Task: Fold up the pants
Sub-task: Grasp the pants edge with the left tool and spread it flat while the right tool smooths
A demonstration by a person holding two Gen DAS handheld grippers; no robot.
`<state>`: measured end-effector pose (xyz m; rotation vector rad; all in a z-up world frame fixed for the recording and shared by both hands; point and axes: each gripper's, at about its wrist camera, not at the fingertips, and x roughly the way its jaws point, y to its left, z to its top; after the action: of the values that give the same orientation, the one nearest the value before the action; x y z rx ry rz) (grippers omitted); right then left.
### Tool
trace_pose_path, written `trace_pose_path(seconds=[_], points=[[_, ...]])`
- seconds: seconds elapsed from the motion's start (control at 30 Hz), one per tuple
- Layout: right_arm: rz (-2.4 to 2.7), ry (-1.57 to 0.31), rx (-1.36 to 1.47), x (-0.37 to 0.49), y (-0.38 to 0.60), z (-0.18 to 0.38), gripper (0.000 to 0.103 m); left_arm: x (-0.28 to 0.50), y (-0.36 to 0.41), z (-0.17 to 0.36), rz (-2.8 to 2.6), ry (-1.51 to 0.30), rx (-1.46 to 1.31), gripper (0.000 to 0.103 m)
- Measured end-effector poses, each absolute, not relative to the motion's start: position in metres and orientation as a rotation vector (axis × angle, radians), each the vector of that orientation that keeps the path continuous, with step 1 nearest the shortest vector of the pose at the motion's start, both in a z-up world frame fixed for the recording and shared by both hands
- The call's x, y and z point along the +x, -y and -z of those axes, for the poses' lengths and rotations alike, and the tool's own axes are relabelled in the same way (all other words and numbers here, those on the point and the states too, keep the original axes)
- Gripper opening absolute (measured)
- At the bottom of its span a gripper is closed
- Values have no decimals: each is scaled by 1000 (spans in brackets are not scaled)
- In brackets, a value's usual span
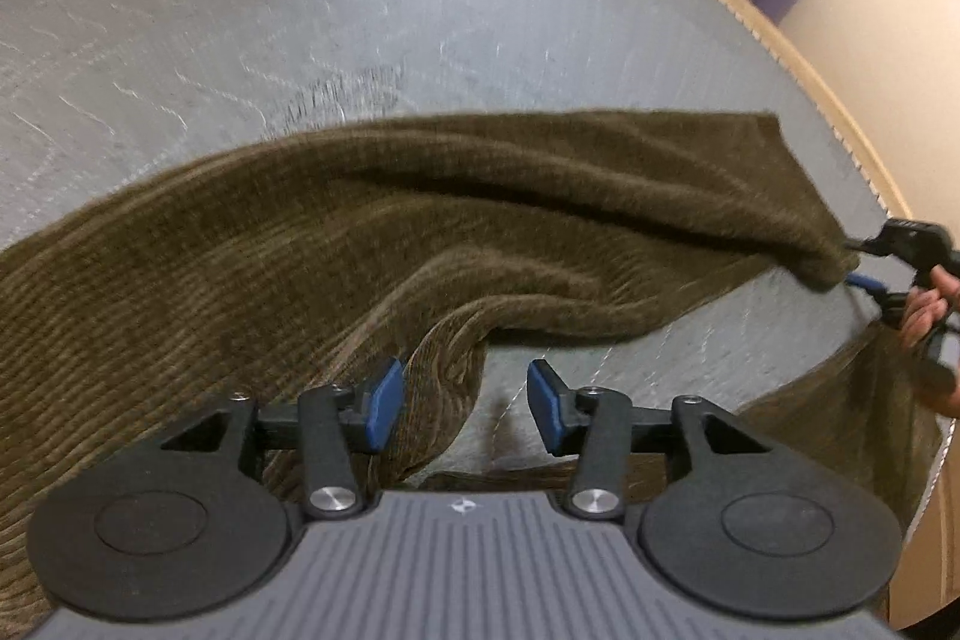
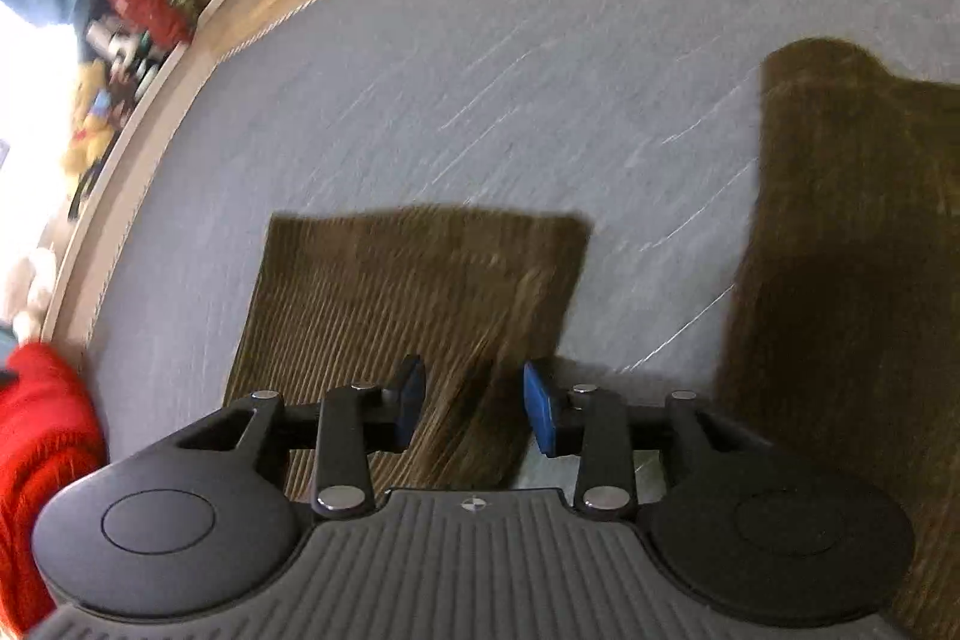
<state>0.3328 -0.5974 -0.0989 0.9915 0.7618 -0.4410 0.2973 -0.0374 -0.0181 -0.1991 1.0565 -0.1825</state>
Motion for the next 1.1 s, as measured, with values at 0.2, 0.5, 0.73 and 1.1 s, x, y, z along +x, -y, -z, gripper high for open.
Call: trace_pose_path(seconds=[0.2,0.5,0.73,1.1], points=[[474,-718,1076,324,620,115,38,303,46,30,210,-1084,-120,54],[363,-697,1042,343,628,119,17,297,45,27,159,-1076,77,5],[427,-510,835,334,634,46,12,292,27,1,337,-1107,123,3],[640,-745,736,312,648,82,23,255,2,-37,607,-1068,135,7]])
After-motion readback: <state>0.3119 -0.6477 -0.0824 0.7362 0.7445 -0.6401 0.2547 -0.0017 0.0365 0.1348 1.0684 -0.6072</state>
